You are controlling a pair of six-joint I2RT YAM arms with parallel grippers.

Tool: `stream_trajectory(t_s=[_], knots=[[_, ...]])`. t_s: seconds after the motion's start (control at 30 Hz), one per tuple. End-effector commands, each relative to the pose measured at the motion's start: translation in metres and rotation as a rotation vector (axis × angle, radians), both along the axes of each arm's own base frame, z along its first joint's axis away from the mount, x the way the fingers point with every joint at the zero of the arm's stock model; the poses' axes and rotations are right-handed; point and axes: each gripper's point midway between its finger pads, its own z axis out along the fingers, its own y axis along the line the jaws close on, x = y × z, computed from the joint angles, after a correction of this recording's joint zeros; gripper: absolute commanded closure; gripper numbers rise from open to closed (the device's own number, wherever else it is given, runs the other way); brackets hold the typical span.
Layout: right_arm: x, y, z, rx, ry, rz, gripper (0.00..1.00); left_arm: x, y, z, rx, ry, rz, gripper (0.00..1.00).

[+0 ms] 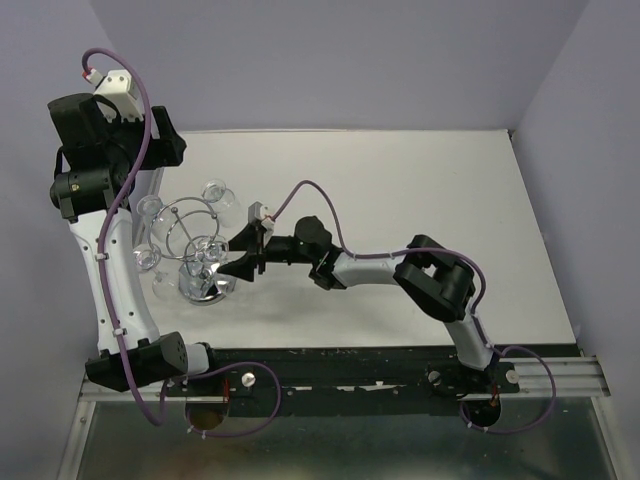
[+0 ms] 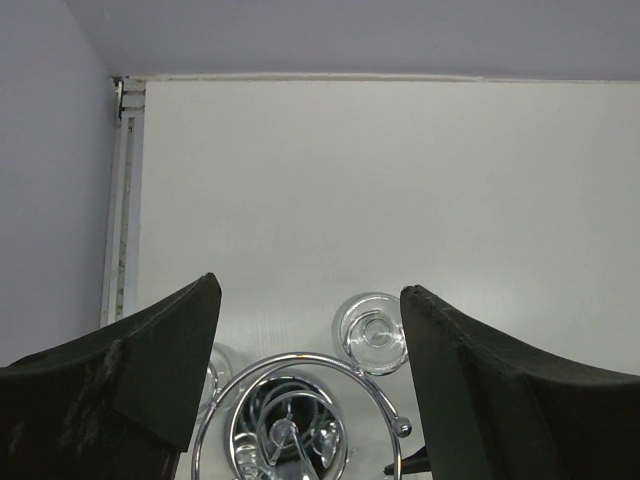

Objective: Take the wine glass off the wine glass rack

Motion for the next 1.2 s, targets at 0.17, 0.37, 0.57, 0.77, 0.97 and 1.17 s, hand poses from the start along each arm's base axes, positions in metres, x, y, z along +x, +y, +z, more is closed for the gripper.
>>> stream_trajectory(t_s=[0.17, 0.37, 0.57, 0.77, 0.97, 1.17], knots=[[0.001, 0.013, -0.004, 0.016, -0.009, 0.004, 0.43, -0.005, 0.000, 0.002, 0.028, 0.004, 0.004, 0.13], [-0.004, 0.013, -0.001, 0.034, -0.079, 0.035, 0.51, -0.001, 0.000, 0.000, 0.028, 0.011, 0.000, 0.13], [-0.014, 0.012, 0.003, 0.058, -0.167, 0.067, 0.59, 0.000, -0.002, -0.005, 0.029, 0.022, -0.005, 0.13], [-0.012, 0.011, -0.001, 0.046, -0.163, 0.062, 0.67, -0.001, -0.003, -0.008, 0.040, 0.030, -0.006, 0.13], [-0.013, 0.008, 0.004, 0.045, -0.163, 0.054, 0.91, 0.000, -0.005, -0.010, 0.041, 0.032, -0.013, 0.13], [-0.012, 0.000, 0.013, 0.060, -0.178, 0.027, 0.99, -0.002, -0.006, -0.013, 0.044, 0.038, -0.008, 0.13]])
